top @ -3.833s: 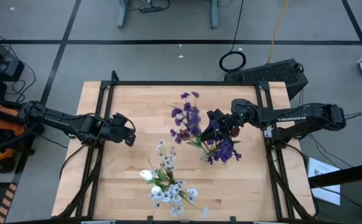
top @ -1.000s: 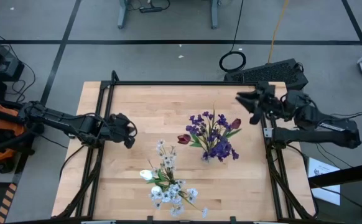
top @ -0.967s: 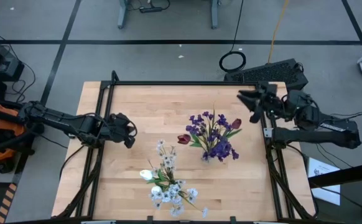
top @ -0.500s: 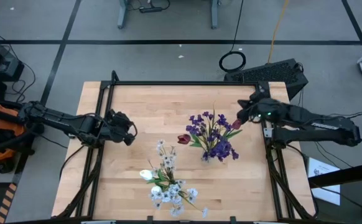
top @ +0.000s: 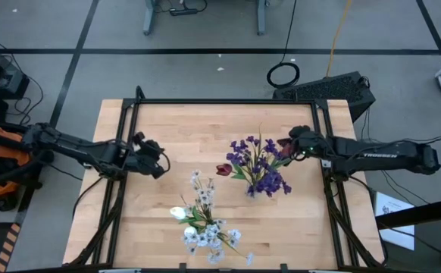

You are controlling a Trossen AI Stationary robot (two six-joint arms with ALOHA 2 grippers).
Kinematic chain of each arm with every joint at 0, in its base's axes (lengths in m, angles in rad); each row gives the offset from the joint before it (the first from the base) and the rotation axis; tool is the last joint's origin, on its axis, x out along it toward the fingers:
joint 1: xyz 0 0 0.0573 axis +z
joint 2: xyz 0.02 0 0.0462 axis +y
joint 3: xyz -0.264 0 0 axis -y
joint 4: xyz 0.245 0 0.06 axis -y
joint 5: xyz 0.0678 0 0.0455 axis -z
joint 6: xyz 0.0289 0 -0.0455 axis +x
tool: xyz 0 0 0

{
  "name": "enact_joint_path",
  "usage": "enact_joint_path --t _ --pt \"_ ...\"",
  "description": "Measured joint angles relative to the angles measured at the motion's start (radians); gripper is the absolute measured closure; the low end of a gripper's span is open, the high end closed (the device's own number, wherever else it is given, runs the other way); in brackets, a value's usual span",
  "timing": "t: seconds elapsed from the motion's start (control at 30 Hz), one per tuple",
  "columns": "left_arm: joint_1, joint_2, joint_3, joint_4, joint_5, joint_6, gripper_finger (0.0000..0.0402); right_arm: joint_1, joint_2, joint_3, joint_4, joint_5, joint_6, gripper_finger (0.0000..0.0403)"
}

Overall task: Sort flowers into vase by color
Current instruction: Return to Home Position

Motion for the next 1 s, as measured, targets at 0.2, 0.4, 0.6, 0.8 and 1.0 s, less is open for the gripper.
enact_joint_path --t 0.2,0.4,0.6,0.8,1.0 --pt "0.000 -0.007 -0.199 0.492 0.102 0.195 0.0401 0.000 0.002 -0.110 0.196 -0.042 -0.013 0.0402" --pt "0.019 -0.007 -0.414 1.097 0.312 0.382 0.0401 0.000 0.000 -0.141 0.336 -0.188 -0.093 0.0403" --pt "0.050 -0.025 -0.466 1.205 0.347 0.390 0.0401 0.001 0.000 -0.141 0.384 -0.217 -0.091 0.0403" --pt "0.123 -0.138 -0.466 1.065 0.412 0.407 0.0401 0.005 0.000 -0.141 0.384 -0.223 -0.055 0.0403" --pt "0.244 -0.345 -0.466 0.878 0.605 0.421 0.0401 0.009 0.000 -0.141 0.384 -0.223 -0.059 0.0403"
